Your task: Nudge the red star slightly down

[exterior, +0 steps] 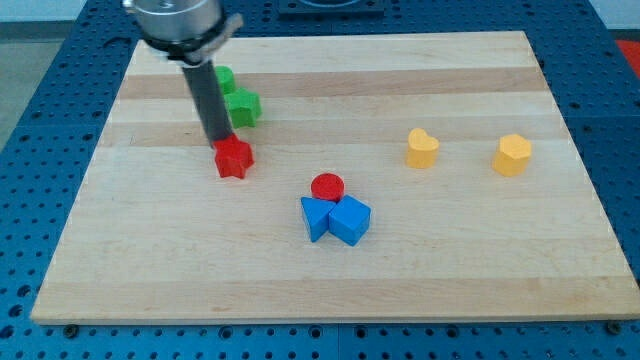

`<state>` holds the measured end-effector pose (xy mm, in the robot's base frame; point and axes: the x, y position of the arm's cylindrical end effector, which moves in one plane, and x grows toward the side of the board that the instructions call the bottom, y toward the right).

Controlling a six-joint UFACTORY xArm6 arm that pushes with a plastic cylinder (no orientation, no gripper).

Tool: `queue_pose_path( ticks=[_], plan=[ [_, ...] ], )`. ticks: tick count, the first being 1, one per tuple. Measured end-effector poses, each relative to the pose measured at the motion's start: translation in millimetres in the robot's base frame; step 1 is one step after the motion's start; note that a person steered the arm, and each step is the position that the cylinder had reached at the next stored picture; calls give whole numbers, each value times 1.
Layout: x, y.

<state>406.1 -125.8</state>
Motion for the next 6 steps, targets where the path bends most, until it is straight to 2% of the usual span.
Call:
queue_pose_path(
  ticks=[2,3,5,6],
  plan=[
    [14,69],
    [15,59],
    [-1,-26],
    [6,-25]
  ],
)
